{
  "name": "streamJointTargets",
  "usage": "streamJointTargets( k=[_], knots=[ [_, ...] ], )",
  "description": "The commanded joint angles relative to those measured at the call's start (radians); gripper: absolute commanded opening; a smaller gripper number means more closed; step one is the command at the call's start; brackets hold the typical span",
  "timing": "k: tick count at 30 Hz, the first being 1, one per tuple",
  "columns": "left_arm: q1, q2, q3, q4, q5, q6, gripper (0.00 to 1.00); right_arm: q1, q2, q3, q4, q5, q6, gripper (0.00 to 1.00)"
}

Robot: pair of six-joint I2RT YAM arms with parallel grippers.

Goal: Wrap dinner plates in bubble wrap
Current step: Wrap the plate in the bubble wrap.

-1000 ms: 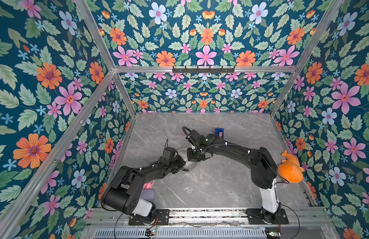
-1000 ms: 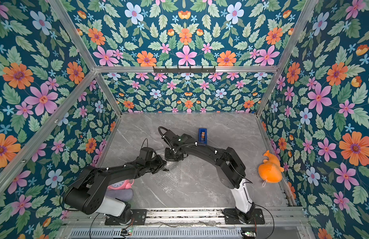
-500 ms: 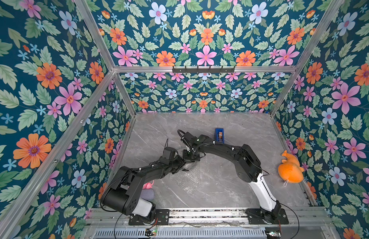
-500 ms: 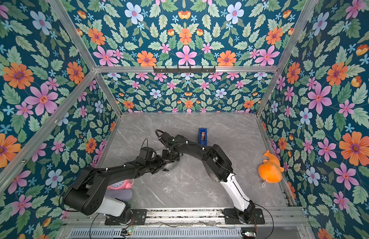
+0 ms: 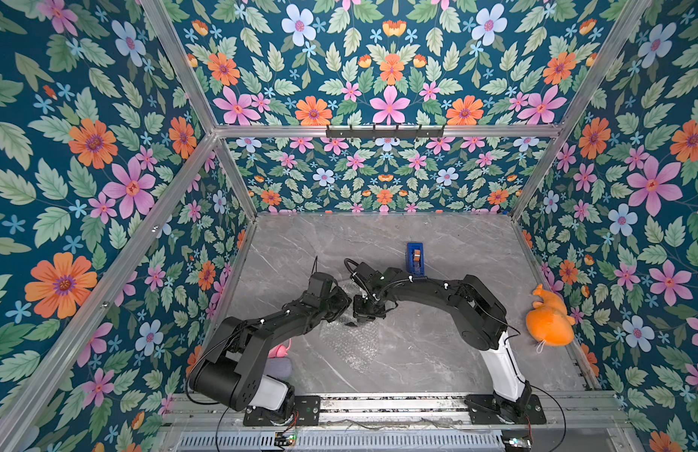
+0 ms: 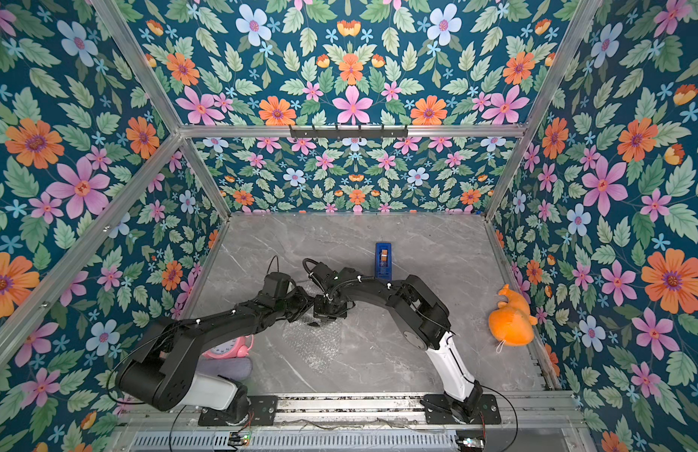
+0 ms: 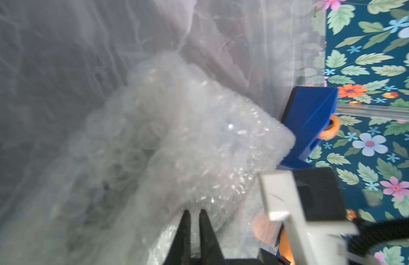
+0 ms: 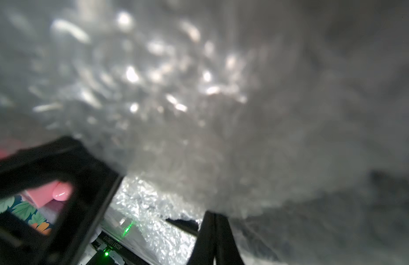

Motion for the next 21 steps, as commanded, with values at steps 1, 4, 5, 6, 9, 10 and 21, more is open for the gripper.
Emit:
streamJointTargets(
  k=[1, 4, 5, 6, 9, 10, 21],
  knots=[
    [0.001, 0.037, -0.013, 0.011, 0.018, 0.017, 0.03, 0.001, -0.01, -0.001, -0.024, 0.02, 0.013, 0.06],
    [0.001, 0.041, -0.042, 0.012, 0.019, 0.019, 0.0, 0.001, -0.037, 0.003, -0.027, 0.029, 0.002, 0.08],
    [0.004, 0.038, -0.048, 0.003, 0.01, 0.024, 0.0, 0.001, -0.05, 0.003, -0.027, 0.034, -0.003, 0.1],
    [0.007, 0.036, -0.056, -0.007, 0.004, 0.029, 0.0, 0.005, -0.07, 0.003, -0.028, 0.032, -0.011, 0.15],
    [0.025, 0.036, -0.075, 0.0, 0.011, 0.03, 0.0, 0.04, -0.163, -0.026, -0.085, 0.07, -0.039, 0.36],
    [0.03, 0.035, -0.078, 0.005, 0.015, 0.028, 0.0, 0.065, -0.197, -0.051, -0.103, 0.074, -0.046, 0.4],
    [0.033, 0.031, -0.077, 0.031, 0.019, 0.036, 0.0, 0.247, -0.329, -0.361, -0.02, -0.025, 0.179, 0.53]
  ],
)
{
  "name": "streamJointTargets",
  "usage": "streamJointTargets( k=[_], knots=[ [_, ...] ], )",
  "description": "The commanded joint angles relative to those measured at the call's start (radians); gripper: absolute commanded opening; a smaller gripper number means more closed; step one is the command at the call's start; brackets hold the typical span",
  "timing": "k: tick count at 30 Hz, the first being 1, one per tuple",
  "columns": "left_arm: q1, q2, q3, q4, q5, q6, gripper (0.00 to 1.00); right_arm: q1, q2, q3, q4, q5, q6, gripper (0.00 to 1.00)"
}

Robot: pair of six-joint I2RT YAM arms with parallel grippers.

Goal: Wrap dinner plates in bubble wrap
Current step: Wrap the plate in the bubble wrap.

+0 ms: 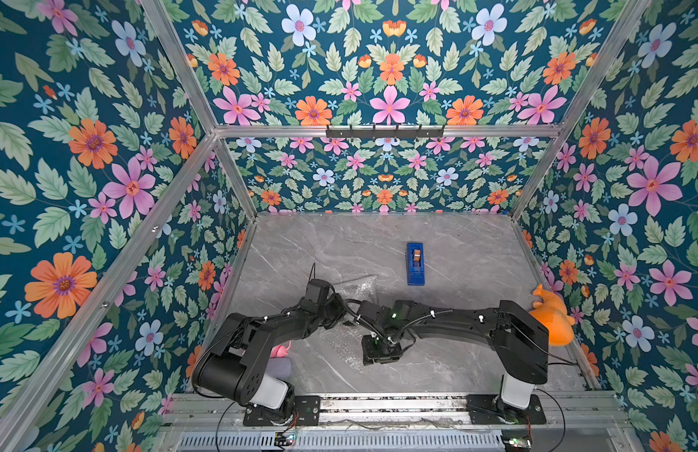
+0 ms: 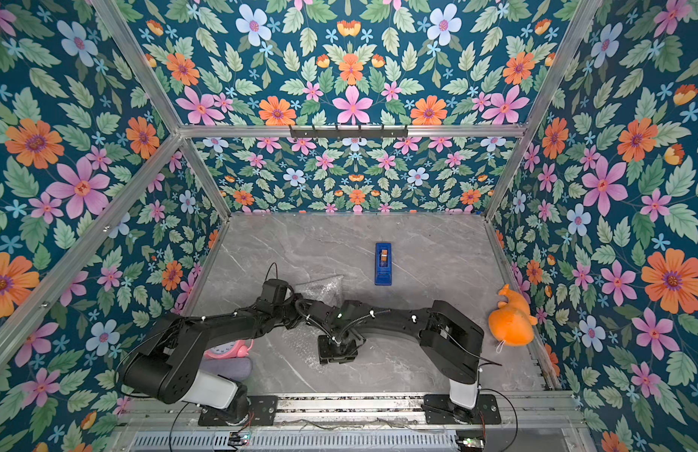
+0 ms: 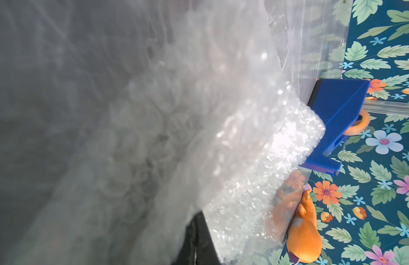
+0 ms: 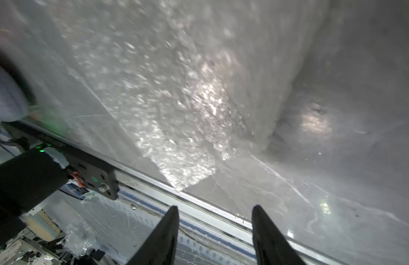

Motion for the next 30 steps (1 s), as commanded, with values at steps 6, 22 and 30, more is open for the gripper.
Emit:
streamJointTargets(
  k=[6, 22, 30],
  knots=[
    [0.002, 0.018, -0.002, -0.042, -0.004, 0.028, 0.0, -0.004, 0.097, 0.001, 0.175, -0.104, 0.154, 0.52],
    [0.0, 0.015, -0.014, -0.03, -0.018, 0.037, 0.0, -0.034, 0.102, -0.069, 0.242, -0.07, 0.242, 0.31],
    [0.0, 0.032, -0.015, -0.03, -0.022, 0.05, 0.0, -0.039, 0.042, -0.107, 0.337, -0.046, 0.194, 0.03]
  ],
)
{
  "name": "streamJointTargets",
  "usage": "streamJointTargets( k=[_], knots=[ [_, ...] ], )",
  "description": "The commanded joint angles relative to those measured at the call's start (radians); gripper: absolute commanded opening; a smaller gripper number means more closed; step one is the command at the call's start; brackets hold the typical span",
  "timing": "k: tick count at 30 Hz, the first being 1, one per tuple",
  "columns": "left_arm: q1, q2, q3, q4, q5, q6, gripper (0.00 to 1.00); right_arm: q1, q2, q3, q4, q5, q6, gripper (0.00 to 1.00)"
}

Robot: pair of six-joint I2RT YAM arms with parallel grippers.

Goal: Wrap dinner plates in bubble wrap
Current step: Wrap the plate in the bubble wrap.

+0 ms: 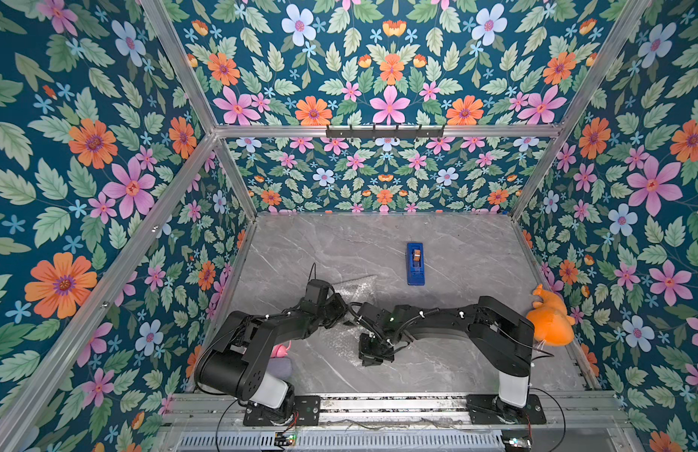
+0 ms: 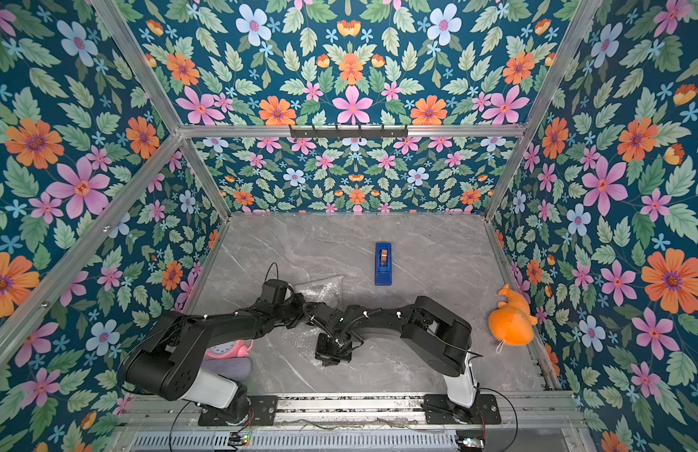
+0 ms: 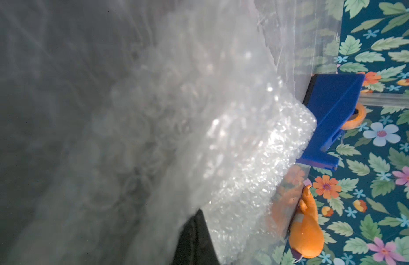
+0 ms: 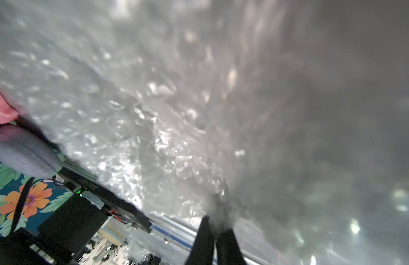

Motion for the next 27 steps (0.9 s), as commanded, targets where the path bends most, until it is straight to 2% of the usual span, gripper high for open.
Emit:
streamJointTargets(
  k=[1, 5, 9, 13, 20, 27],
  knots=[
    [0.0, 0.014, -0.005, -0.077, -0.035, 0.022, 0.0, 0.003, -0.054, -0.023, 0.073, 0.05, -0.032, 0.02],
    [0.0, 0.014, -0.004, -0.077, -0.032, 0.027, 0.0, 0.001, -0.129, -0.011, 0.091, 0.083, -0.073, 0.01],
    [0.002, 0.011, 0.002, -0.077, -0.029, 0.034, 0.0, -0.034, -0.136, 0.085, 0.033, 0.069, -0.138, 0.0],
    [0.001, 0.008, 0.007, -0.072, -0.017, 0.037, 0.0, -0.094, -0.083, 0.213, -0.087, 0.069, -0.22, 0.0],
    [0.002, -0.013, -0.005, -0.062, -0.001, 0.049, 0.0, -0.196, 0.043, 0.405, -0.194, 0.057, -0.32, 0.0],
    [0.001, -0.012, -0.006, -0.044, 0.035, 0.075, 0.0, -0.254, 0.167, 0.58, -0.271, 0.072, -0.367, 0.0]
  ],
)
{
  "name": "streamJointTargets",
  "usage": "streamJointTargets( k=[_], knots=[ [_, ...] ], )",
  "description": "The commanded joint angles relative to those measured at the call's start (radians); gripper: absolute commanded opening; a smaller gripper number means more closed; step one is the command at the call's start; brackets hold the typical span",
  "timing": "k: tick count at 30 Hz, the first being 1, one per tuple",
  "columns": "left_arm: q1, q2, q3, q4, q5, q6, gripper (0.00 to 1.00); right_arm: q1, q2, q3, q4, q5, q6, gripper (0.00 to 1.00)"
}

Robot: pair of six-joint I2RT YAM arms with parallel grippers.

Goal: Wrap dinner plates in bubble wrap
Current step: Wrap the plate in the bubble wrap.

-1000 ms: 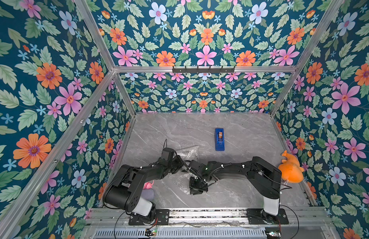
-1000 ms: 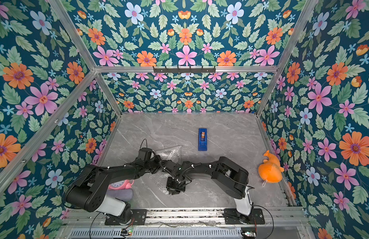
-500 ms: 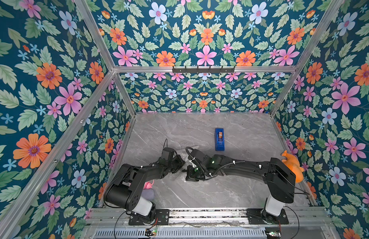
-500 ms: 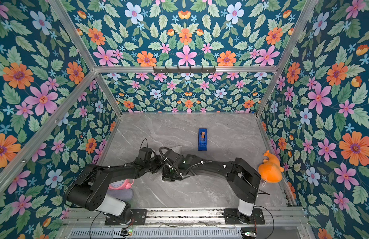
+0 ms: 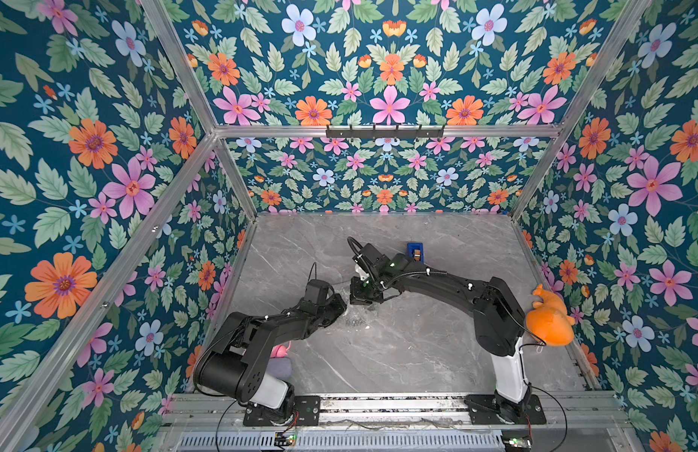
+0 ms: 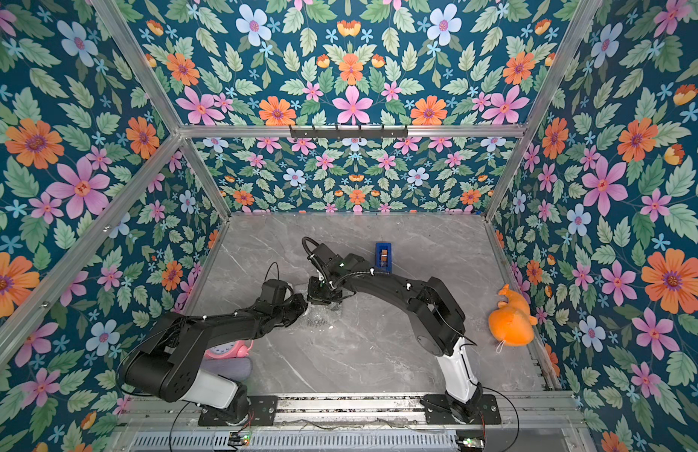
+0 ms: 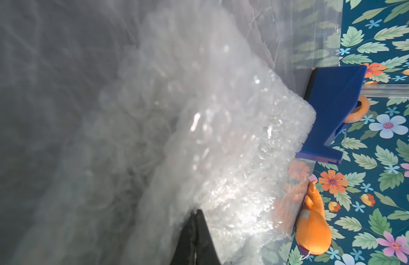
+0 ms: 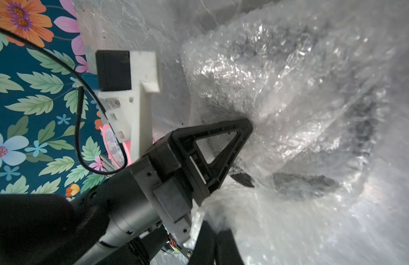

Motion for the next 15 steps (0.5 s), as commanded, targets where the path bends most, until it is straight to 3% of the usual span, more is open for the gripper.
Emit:
streamJointTargets(
  k=[1, 15],
  knots=[
    [0.0, 0.002, -0.007, -0.027, 0.027, 0.031, 0.0, -0.026, 0.035, 0.047, -0.045, 0.024, -0.037, 0.0],
    [-0.001, 0.034, 0.0, 0.012, 0.076, 0.057, 0.0, -0.069, 0.282, 0.287, -0.084, -0.033, -0.064, 0.0]
  ],
)
